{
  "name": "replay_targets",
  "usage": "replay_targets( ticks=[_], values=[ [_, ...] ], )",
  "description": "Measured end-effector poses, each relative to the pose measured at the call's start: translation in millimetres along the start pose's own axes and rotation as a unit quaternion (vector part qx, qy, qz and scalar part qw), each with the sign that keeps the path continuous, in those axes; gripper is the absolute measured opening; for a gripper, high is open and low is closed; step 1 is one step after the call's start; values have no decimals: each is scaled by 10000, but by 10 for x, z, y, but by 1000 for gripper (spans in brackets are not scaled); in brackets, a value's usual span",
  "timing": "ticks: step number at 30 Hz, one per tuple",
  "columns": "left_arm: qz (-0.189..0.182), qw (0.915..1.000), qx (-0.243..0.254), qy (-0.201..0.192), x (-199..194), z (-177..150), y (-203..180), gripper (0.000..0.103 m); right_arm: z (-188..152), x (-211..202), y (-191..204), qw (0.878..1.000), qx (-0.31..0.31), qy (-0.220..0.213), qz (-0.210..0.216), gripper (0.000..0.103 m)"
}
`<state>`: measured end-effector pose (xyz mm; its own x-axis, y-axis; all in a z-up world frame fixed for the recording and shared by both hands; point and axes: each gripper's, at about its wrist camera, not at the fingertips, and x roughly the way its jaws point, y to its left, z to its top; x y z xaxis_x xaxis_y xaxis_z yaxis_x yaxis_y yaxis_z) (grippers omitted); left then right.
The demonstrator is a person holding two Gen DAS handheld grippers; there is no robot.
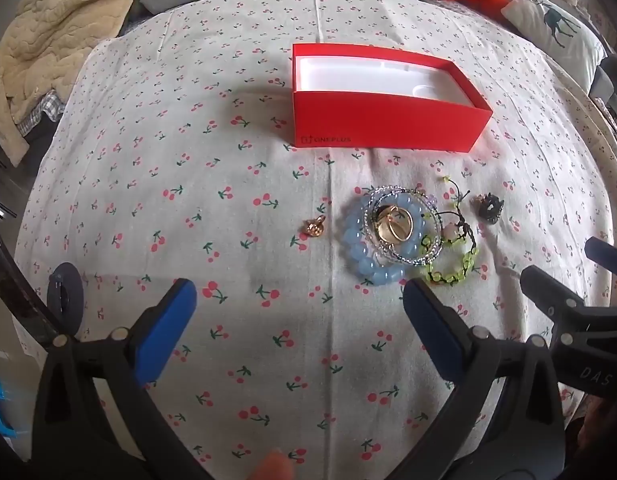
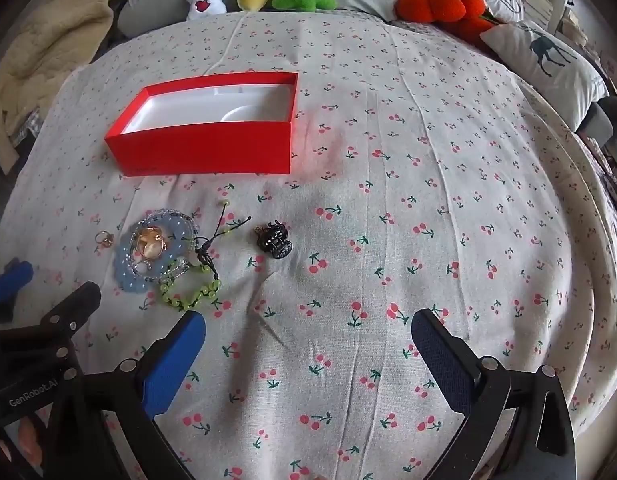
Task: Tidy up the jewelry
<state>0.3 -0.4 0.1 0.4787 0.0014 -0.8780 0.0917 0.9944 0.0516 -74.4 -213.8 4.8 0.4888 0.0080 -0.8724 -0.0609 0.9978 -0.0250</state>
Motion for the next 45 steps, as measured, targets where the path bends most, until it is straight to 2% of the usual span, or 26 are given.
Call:
replay_targets(
  ticks=[45],
  values=[
    [46, 9999, 34, -86, -27, 11, 40, 103, -18, 31, -20, 10000, 12, 14, -3, 103]
  ],
)
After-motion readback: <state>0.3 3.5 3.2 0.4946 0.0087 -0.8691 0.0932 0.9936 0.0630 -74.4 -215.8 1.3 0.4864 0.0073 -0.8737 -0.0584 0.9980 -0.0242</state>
